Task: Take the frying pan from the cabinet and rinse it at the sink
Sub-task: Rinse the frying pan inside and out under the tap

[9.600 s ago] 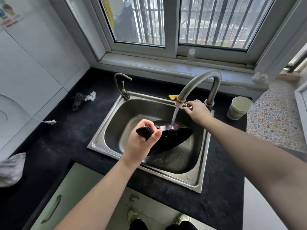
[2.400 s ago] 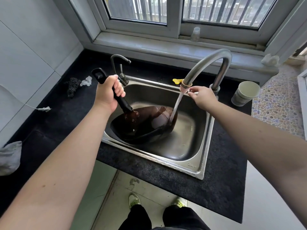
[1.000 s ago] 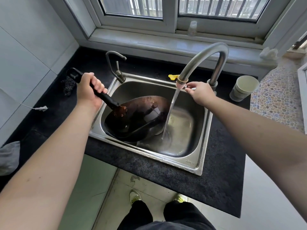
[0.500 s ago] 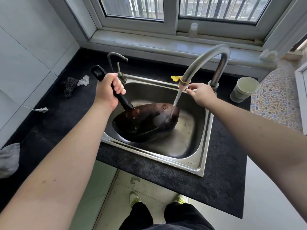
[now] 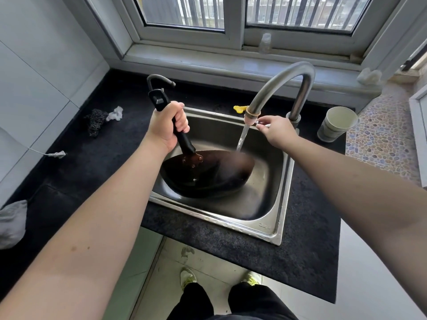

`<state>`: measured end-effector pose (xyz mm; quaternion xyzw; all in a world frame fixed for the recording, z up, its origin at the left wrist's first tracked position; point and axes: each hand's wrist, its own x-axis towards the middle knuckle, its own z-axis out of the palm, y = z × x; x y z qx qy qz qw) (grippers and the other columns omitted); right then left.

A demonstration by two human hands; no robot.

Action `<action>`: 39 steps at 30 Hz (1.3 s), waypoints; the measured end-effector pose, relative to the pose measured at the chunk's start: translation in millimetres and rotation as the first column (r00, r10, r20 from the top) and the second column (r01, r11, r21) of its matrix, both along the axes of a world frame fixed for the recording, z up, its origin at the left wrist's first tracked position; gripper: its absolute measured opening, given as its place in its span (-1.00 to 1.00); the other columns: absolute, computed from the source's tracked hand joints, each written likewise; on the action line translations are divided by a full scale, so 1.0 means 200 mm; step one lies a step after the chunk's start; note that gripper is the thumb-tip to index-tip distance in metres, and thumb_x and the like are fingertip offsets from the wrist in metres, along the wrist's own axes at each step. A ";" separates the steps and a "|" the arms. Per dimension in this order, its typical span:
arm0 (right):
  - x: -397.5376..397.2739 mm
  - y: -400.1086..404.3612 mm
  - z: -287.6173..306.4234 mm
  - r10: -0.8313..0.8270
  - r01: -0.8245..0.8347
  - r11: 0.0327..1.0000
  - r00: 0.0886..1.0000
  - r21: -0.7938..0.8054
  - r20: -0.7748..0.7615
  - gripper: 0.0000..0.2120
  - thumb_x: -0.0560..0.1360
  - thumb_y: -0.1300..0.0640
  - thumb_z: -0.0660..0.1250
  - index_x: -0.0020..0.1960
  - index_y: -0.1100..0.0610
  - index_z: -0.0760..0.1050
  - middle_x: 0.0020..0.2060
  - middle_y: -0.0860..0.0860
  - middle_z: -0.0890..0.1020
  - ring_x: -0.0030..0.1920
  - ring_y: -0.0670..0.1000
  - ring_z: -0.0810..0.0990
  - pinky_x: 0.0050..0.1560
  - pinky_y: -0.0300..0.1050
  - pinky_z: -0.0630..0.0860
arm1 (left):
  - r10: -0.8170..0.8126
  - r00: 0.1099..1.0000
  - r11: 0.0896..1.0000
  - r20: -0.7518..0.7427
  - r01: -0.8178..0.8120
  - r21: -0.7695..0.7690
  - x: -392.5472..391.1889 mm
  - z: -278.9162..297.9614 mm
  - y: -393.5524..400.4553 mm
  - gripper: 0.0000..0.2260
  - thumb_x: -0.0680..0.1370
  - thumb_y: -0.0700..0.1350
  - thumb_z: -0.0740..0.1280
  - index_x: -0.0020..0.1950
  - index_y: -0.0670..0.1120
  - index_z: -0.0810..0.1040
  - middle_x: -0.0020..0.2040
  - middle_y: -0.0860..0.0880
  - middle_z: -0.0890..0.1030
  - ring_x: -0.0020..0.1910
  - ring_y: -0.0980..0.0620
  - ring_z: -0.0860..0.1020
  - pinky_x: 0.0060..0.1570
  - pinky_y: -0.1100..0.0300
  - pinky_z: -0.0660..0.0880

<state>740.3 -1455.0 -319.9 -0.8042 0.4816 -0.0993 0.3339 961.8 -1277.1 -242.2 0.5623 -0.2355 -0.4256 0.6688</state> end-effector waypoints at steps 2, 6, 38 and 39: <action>0.00 0.00 0.00 0.004 -0.004 1.000 1.000 0.002 0.002 -0.72 0.57 -0.02 0.28 0.22 0.04 0.58 0.10 0.05 0.66 0.12 0.06 0.59 0.04 -0.21 0.41 | -0.019 1.000 1.000 0.005 0.019 -0.002 -0.03 0.00 -0.02 -0.66 0.47 -0.23 0.19 -0.49 -0.09 0.21 -0.59 -0.01 0.23 -0.55 0.02 0.17 -0.42 0.15 0.19; 0.00 -0.01 0.00 0.008 -0.008 1.000 1.000 0.004 -0.001 -0.71 0.57 -0.01 0.29 0.23 0.05 0.57 0.11 0.04 0.66 0.13 0.06 0.59 0.06 -0.22 0.40 | -0.057 0.998 0.998 0.035 0.056 0.016 -0.12 0.01 -0.06 -0.69 0.43 -0.22 0.22 -0.48 -0.09 0.21 -0.58 -0.02 0.23 -0.55 0.01 0.16 -0.42 0.14 0.17; -0.11 0.17 0.02 -0.107 0.105 0.986 0.994 0.130 0.011 -0.59 0.57 0.04 0.26 0.39 0.10 0.35 0.12 0.05 0.58 0.18 0.10 0.54 0.19 -0.10 0.40 | -0.559 0.717 0.829 0.417 0.469 0.305 -0.43 0.13 -0.05 -0.61 0.49 -0.31 0.28 -0.51 -0.04 0.40 -0.54 -0.03 0.37 -0.46 -0.03 0.36 -0.25 0.12 0.41; -0.14 0.22 0.01 -0.127 0.122 0.981 0.992 0.148 0.021 -0.67 0.56 0.02 0.26 0.29 0.09 0.43 0.04 0.04 0.59 0.11 0.09 0.57 0.15 -0.10 0.43 | -0.588 0.676 0.809 0.445 0.475 0.347 -0.46 0.13 -0.03 -0.63 0.50 -0.30 0.29 -0.50 -0.07 0.41 -0.52 -0.02 0.39 -0.44 -0.03 0.37 -0.24 0.14 0.42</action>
